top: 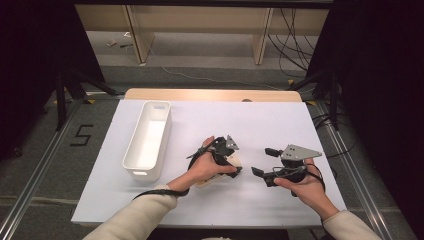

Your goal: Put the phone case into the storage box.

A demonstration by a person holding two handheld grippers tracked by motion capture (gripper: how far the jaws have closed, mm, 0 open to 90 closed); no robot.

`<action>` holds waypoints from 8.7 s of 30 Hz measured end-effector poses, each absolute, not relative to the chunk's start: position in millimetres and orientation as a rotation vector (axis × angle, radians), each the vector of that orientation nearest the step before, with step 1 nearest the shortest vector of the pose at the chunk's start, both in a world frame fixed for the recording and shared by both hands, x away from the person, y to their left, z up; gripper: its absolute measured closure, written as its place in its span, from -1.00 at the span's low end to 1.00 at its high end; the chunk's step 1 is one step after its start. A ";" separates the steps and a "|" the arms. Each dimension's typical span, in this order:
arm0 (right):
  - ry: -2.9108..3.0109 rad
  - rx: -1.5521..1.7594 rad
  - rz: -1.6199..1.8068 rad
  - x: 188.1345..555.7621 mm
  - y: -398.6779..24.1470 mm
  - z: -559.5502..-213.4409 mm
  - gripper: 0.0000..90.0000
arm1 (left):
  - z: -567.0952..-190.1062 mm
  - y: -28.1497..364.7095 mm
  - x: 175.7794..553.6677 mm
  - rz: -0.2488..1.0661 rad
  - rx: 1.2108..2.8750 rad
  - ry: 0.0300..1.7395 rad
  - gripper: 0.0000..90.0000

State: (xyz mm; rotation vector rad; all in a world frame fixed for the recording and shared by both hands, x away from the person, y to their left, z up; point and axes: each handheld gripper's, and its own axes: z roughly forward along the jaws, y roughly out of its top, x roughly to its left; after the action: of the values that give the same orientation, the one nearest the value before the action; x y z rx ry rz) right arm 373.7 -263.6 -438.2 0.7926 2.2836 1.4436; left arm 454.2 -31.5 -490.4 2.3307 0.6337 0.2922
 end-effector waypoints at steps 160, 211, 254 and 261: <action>2.234 0.810 1.478 374.8 -268.3 -434.7 -0.66 | -354.3 55.9 464.4 0.634 1.747 0.852 -0.75; 2.236 0.811 1.476 375.5 -267.6 -435.7 -0.66 | -334.5 101.1 474.5 0.778 1.638 0.960 -0.75; 2.240 0.810 1.477 375.3 -268.0 -435.3 -0.66 | -325.9 125.9 478.3 0.821 1.580 1.013 -0.75; 2.240 0.810 1.476 375.3 -267.9 -435.4 -0.66 | -325.9 128.0 478.9 0.823 1.575 1.021 -0.75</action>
State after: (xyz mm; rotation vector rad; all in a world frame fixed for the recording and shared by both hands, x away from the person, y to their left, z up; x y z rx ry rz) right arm 375.3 -267.9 -435.4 0.8097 2.2396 1.4761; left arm 478.9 128.0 -325.9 1.5749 1.0206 0.8233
